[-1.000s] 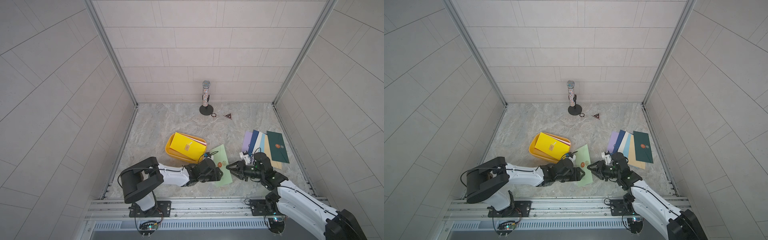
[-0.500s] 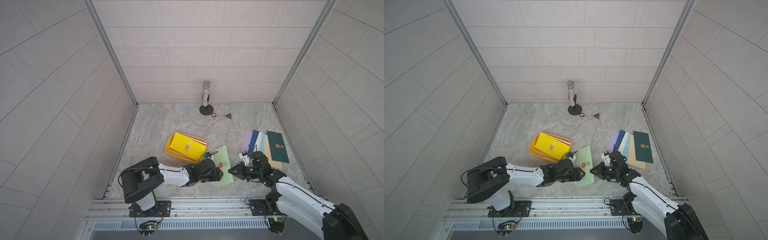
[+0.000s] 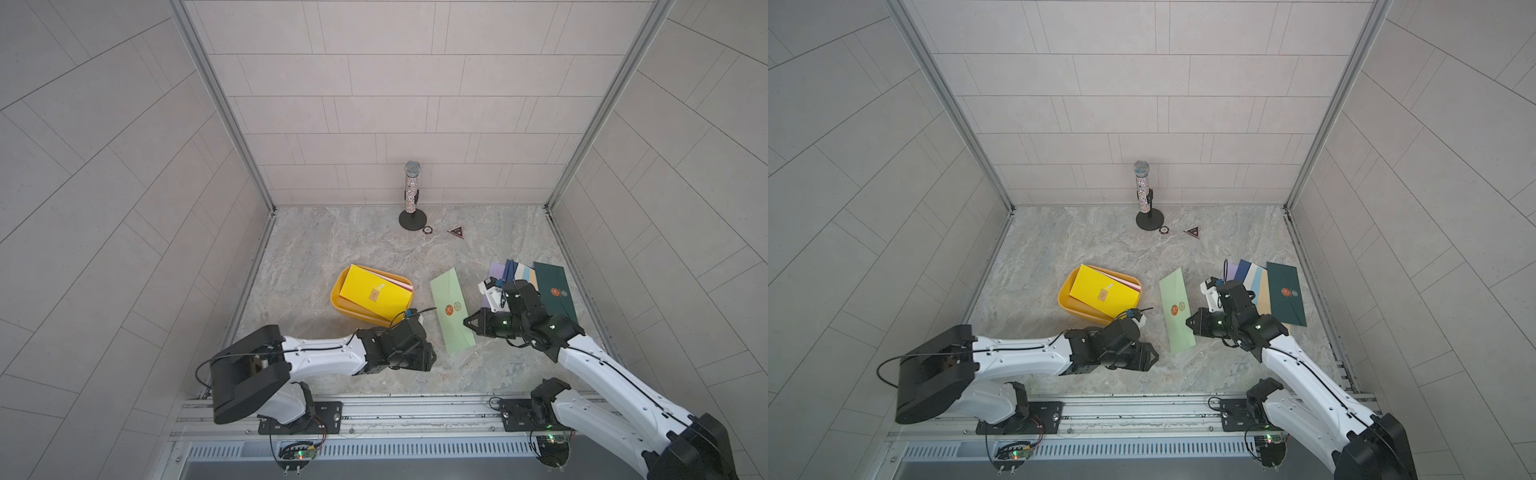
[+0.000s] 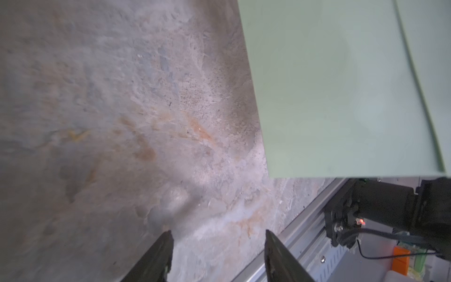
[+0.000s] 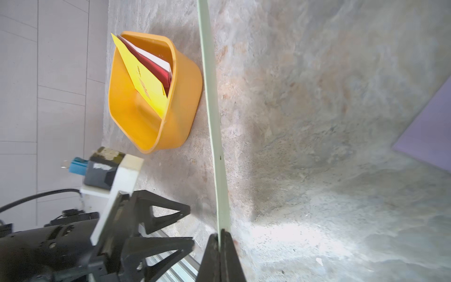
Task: Put the sealed envelopes into the storage box
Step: Pick up the envelope from the center of the board.
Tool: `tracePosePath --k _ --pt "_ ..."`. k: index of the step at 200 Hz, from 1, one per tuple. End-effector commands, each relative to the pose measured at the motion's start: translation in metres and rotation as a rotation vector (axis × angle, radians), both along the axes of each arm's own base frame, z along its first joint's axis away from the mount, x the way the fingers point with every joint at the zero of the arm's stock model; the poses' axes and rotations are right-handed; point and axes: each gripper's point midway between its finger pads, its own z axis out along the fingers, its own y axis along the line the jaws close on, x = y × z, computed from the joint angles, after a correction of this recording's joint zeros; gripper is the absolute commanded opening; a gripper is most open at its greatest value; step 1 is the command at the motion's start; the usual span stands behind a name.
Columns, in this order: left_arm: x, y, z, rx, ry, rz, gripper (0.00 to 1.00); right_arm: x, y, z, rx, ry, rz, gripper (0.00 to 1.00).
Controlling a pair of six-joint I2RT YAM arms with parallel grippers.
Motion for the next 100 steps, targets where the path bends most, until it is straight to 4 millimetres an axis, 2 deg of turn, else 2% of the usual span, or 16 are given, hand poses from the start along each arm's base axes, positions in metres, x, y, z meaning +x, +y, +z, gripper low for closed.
tracePosePath --k 1,21,56,76,100 --pt "0.002 0.028 0.031 0.118 -0.095 -0.04 0.65 0.004 -0.006 0.013 -0.117 -0.052 0.068 0.0" --pt "0.01 0.054 0.054 0.181 -0.171 0.003 0.65 0.014 -0.001 0.033 -0.16 -0.097 0.119 0.0" --pt "0.026 0.107 0.084 0.269 -0.262 0.096 0.66 0.033 0.012 0.067 -0.208 -0.171 0.184 0.0" --pt "0.033 0.143 0.105 0.314 -0.31 0.15 0.67 0.041 0.03 0.087 -0.208 -0.214 0.245 0.0" --pt "0.039 0.189 0.134 0.342 -0.383 0.246 0.69 0.041 0.063 0.108 -0.23 -0.283 0.391 0.0"
